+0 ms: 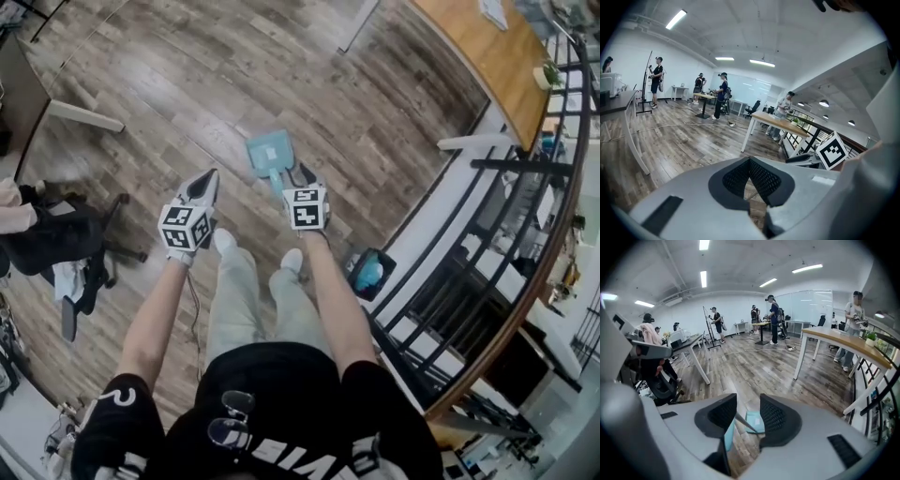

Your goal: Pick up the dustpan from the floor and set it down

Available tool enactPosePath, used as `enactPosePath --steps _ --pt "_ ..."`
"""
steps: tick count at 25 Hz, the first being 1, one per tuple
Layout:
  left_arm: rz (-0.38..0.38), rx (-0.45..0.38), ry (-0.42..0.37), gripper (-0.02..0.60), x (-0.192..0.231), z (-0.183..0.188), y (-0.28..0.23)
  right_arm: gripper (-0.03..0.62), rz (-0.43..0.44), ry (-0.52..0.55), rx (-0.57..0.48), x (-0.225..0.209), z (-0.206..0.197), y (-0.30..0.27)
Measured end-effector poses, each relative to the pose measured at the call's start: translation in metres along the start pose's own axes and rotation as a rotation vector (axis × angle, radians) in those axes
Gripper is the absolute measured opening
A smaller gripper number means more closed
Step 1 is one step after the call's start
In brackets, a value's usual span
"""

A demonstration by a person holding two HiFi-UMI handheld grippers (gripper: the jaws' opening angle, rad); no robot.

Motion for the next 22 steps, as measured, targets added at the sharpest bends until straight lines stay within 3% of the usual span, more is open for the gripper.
enactPosePath --steps 6,13,22 --pt "0.006 -0.040 -0.012 -0.002 -0.056 0.010 0.025 0.111 -0.021 -0.010 -0.052 -0.030 0.006 0.070" --pt "0.009 -0.101 -0.028 -0.002 -0.117 0.006 0.062 0.010 -0.027 -0.027 -0.140 -0.046 -0.003 0.160" --pt "-0.023 -0.175 -0.025 -0.002 -0.187 0.012 0.117 -0.003 0.039 -0.005 -0.274 -0.051 0.006 0.257"
Point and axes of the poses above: the fingertips, and each gripper's own axes: y backward along the fingers, x to its left, z out of its top, the point moved 7 cm from there along y, backward along the fingers, and after that the axes turned 8 degrees about y, right-handed, at the moved point
